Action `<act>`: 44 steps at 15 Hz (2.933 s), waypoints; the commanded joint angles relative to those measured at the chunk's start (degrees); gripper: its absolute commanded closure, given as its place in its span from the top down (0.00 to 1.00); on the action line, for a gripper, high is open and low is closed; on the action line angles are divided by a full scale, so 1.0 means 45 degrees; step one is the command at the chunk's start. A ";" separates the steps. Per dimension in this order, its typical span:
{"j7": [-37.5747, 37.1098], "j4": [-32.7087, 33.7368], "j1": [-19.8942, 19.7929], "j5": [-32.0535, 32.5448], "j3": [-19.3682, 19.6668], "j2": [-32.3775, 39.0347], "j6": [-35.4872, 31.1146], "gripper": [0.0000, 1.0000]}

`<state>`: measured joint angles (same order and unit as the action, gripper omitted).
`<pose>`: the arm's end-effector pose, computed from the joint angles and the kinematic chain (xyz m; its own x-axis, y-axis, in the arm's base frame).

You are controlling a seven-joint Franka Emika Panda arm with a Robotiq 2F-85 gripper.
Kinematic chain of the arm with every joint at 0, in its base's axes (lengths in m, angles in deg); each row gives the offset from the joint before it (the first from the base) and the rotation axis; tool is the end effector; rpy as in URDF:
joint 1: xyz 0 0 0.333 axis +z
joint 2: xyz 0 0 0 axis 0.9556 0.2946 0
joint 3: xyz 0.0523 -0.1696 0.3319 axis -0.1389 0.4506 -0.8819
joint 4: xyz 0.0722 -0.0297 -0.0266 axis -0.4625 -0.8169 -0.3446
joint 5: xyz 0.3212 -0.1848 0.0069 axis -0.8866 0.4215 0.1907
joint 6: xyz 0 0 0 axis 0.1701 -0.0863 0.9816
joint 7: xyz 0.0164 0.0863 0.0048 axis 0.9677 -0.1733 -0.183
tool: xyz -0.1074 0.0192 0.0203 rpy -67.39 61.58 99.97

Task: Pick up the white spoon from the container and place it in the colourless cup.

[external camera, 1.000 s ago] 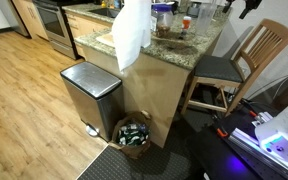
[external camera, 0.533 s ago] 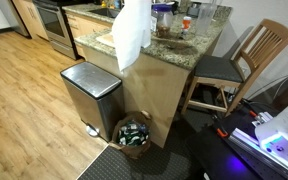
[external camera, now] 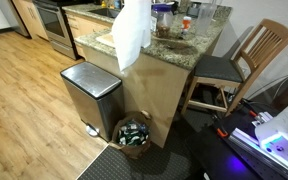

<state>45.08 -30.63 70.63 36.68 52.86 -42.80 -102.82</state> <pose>0.4276 -0.0051 0.6467 0.8432 -0.3994 -0.3599 -0.5330 -0.7087 -0.4623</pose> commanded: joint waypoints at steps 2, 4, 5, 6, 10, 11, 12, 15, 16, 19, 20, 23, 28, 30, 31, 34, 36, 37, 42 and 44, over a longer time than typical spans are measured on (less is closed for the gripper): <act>-0.3019 0.3384 -0.0256 -0.2014 -0.0168 0.2937 -0.0081 1.00; -0.4562 0.4335 -0.0200 -0.2655 -0.0213 0.3717 -0.0661 1.00; -0.3409 0.3034 -0.0190 -0.2163 -0.0187 0.2675 -0.0511 1.00; -0.3632 0.3408 -0.0172 -0.2230 -0.0206 0.3008 -0.0548 1.00; -0.5305 0.3548 -0.0158 -0.2219 -0.0267 0.3662 -0.1369 1.00; -0.5803 0.3974 -0.0180 -0.2655 -0.0225 0.4193 -0.1378 1.00; -0.6328 0.4354 -0.0169 -0.3000 -0.0223 0.4668 -0.1971 1.00; -0.7839 0.5434 -0.0101 -0.3770 -0.0231 0.5903 -0.3698 1.00; -0.8368 0.5872 -0.0059 -0.3841 -0.0233 0.6347 -0.4347 1.00; -0.8573 0.5464 -0.0092 -0.3585 -0.0325 0.6183 -0.5036 1.00; -0.8727 0.5650 -0.0083 -0.3568 -0.0350 0.6375 -0.5216 1.00; -0.9119 0.5639 0.0103 -0.2933 -0.0260 0.6491 -0.5722 1.00; -1.1286 0.5988 0.0673 -0.0582 -0.0251 0.7418 -0.9255 1.00; -1.2525 0.6292 0.0790 0.0253 -0.0282 0.7840 -0.9418 1.00; -1.3067 0.6437 0.0810 0.0641 -0.0305 0.8001 -0.9249 1.00; -1.3303 0.6054 0.0598 0.0930 -0.0613 0.7772 -0.9260 1.00; -1.3549 0.6169 0.0618 0.1044 -0.0612 0.7865 -0.9259 1.00; -1.3649 0.6366 0.0560 0.1159 -0.0579 0.7892 -0.8664 1.00; -1.5402 0.7484 0.0418 0.1306 -0.0472 0.8240 -0.7979 1.00; -1.5811 0.7895 0.0198 0.0832 -0.0660 0.8373 -0.7306 1.00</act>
<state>-22.98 0.18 73.71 41.91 51.62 -7.31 -140.46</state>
